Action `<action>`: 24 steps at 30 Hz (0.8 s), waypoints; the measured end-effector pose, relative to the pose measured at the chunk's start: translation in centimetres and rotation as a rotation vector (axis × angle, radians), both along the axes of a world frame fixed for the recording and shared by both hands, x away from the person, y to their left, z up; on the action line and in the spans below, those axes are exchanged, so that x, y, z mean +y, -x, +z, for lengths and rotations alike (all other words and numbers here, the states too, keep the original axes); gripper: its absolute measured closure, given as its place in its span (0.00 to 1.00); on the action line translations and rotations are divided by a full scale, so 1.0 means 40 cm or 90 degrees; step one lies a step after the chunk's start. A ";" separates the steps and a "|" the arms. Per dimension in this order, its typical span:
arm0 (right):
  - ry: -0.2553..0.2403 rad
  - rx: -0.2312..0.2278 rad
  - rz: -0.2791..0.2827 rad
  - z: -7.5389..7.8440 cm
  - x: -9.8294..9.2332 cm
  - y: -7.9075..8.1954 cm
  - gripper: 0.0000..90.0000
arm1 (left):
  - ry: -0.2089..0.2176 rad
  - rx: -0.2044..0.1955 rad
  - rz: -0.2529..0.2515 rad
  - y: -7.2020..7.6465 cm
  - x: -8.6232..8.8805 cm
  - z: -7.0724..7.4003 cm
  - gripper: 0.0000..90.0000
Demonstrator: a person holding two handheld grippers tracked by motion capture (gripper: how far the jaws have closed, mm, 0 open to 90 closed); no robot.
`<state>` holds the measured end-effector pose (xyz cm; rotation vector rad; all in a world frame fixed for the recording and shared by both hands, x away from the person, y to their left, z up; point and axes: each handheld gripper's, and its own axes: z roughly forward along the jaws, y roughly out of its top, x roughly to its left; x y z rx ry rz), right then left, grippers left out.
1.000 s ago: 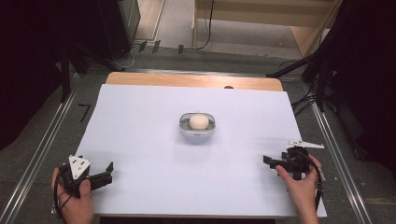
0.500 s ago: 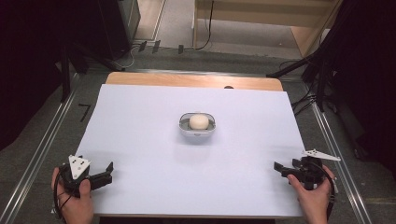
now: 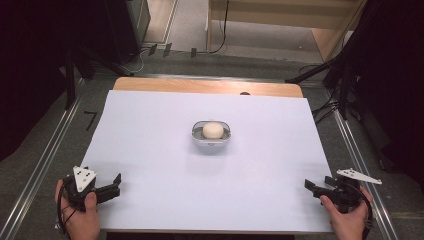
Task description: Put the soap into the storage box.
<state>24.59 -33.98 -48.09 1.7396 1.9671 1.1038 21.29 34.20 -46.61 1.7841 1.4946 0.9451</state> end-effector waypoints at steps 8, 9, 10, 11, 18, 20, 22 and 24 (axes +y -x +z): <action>0.013 -0.017 -0.028 0.000 -0.031 0.025 0.15 | -0.001 0.001 0.000 -0.001 0.000 0.000 0.00; 0.010 -0.020 -0.028 0.000 -0.034 0.027 0.15 | -0.001 0.002 0.000 -0.001 0.000 0.000 0.00; 0.010 -0.026 -0.026 0.000 -0.037 0.028 0.15 | -0.001 0.001 0.000 -0.001 0.000 0.000 0.00; 0.010 -0.026 -0.026 0.000 -0.037 0.028 0.15 | -0.001 0.001 0.000 -0.001 0.000 0.000 0.00; -0.012 -0.035 -0.028 -0.006 -0.047 0.034 0.15 | -0.003 0.003 0.001 -0.001 0.000 0.000 0.00; -0.006 -0.046 -0.025 -0.004 -0.047 0.037 0.15 | -0.004 0.001 0.003 -0.002 -0.002 -0.001 0.00; 0.003 -0.053 -0.025 0.001 -0.043 0.039 0.16 | -0.006 0.005 0.002 -0.003 -0.003 -0.001 0.00; 0.010 -0.054 -0.028 0.003 -0.039 0.040 0.17 | -0.007 0.008 0.002 -0.004 -0.003 -0.001 0.00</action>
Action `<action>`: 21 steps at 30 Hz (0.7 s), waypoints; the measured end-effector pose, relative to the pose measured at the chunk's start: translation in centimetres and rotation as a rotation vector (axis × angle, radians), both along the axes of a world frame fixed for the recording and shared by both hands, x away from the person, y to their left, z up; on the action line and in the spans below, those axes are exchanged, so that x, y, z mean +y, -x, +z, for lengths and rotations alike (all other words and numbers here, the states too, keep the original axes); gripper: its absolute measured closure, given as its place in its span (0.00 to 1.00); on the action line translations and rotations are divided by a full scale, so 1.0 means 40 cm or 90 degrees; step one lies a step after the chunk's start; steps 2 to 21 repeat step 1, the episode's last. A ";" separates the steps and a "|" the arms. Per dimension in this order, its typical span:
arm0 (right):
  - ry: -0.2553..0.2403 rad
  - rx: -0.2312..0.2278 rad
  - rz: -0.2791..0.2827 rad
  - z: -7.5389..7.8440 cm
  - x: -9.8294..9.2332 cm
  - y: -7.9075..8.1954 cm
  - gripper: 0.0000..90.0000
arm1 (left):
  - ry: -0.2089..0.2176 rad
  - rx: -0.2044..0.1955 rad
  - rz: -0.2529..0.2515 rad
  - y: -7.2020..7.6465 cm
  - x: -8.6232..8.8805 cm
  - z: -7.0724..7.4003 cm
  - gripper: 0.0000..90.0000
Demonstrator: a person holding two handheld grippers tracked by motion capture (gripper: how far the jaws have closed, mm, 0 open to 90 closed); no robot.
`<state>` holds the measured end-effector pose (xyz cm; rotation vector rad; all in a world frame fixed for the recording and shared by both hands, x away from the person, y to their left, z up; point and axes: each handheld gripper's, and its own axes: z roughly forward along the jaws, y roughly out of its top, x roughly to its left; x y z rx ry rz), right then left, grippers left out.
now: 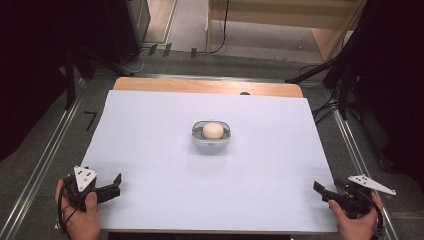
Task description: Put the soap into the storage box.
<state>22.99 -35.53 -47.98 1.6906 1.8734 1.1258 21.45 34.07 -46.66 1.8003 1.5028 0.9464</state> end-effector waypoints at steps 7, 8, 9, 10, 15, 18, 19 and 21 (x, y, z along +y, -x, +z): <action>0.007 -0.002 0.002 0.002 0.003 0.000 0.17 | -0.002 0.001 -0.001 -0.001 -0.001 0.000 0.00; 0.007 -0.002 0.002 0.002 0.003 0.000 0.17 | -0.002 0.001 -0.001 -0.001 -0.001 0.000 0.00; 0.007 -0.002 0.002 0.002 0.003 0.000 0.17 | -0.002 0.001 -0.001 -0.001 -0.001 0.000 0.00; 0.007 -0.002 0.002 0.002 0.003 0.000 0.17 | -0.002 0.001 -0.001 -0.001 -0.001 0.000 0.00; 0.007 -0.002 0.002 0.002 0.003 0.000 0.17 | -0.002 0.001 -0.001 -0.001 -0.001 0.000 0.00; 0.007 -0.002 0.002 0.002 0.003 0.000 0.17 | -0.002 0.001 -0.001 -0.001 -0.001 0.000 0.00; 0.007 -0.002 0.002 0.002 0.003 0.000 0.17 | -0.002 0.001 -0.001 -0.001 -0.001 0.000 0.00; 0.007 -0.002 0.002 0.002 0.003 0.000 0.17 | -0.002 0.001 -0.001 -0.001 -0.001 0.000 0.00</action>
